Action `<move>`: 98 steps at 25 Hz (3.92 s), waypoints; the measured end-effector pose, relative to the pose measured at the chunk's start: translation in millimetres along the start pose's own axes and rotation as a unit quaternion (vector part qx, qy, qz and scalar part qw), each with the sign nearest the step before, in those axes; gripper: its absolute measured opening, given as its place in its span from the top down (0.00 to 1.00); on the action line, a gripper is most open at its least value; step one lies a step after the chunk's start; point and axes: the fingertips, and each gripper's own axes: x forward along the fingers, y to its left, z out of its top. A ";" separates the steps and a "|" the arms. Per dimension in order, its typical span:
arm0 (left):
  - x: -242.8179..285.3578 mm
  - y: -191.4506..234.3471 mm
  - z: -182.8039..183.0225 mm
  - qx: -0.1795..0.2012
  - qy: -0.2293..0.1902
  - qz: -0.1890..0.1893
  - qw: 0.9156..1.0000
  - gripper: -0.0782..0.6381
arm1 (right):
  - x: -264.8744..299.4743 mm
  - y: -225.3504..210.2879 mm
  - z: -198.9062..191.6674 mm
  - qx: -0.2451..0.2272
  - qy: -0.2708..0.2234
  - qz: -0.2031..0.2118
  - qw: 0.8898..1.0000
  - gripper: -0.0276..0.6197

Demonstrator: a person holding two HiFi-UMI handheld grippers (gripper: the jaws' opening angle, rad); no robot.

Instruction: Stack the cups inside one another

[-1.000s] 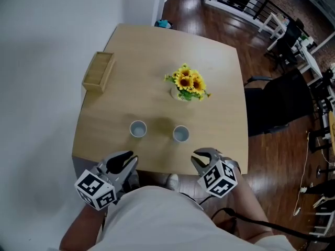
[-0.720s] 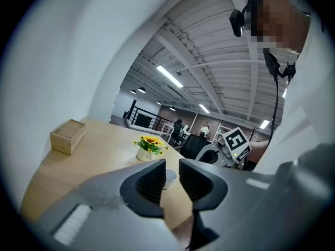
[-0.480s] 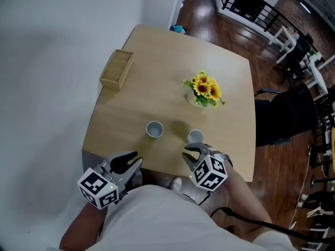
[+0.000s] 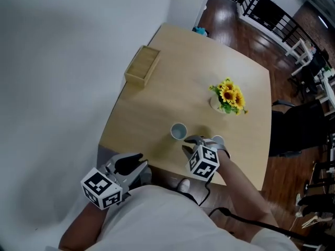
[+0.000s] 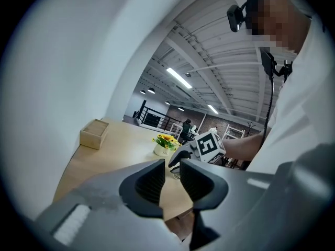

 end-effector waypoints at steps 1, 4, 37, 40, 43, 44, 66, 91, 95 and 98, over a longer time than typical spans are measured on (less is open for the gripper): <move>-2.9 3.4 -1.2 -0.001 0.002 0.001 1.000 0.76 | 7.2 -1.8 1.6 -0.007 0.006 0.000 1.000 0.84; -9.6 10.2 -3.9 -0.004 0.006 0.000 1.000 0.76 | 24.5 -4.5 4.1 -0.022 0.023 0.006 0.999 0.84; 4.6 0.8 -1.9 -0.002 0.020 -0.061 0.998 0.76 | -16.5 -14.2 -13.1 -0.022 0.061 -0.014 0.998 0.93; 17.1 -9.5 2.6 0.004 0.023 -0.076 0.997 0.76 | -37.4 -19.6 -22.6 -0.016 0.063 -0.027 0.998 0.93; 30.9 -19.2 6.0 0.009 0.027 -0.088 0.996 0.76 | -56.5 -24.5 -34.6 0.000 0.062 -0.033 0.998 0.93; 36.2 -22.5 7.0 0.011 0.028 -0.093 0.995 0.76 | -62.1 -26.5 -40.2 0.006 0.062 -0.035 0.997 0.93; 99.3 -65.0 11.3 0.006 0.032 -0.112 0.993 0.76 | -81.8 -22.1 -144.7 0.060 0.095 0.002 0.994 0.93; 94.8 -44.2 8.4 -0.012 0.038 -0.080 0.996 0.76 | -30.5 -6.4 -162.1 0.091 0.098 0.055 0.990 0.88; 94.4 -45.9 7.8 -0.010 0.036 -0.091 0.995 0.76 | -37.2 -9.2 -161.9 0.095 0.096 0.040 0.990 0.86; 92.0 -44.1 9.1 -0.011 0.034 -0.094 0.995 0.76 | -46.7 -11.3 -160.0 0.103 0.094 0.024 0.990 0.85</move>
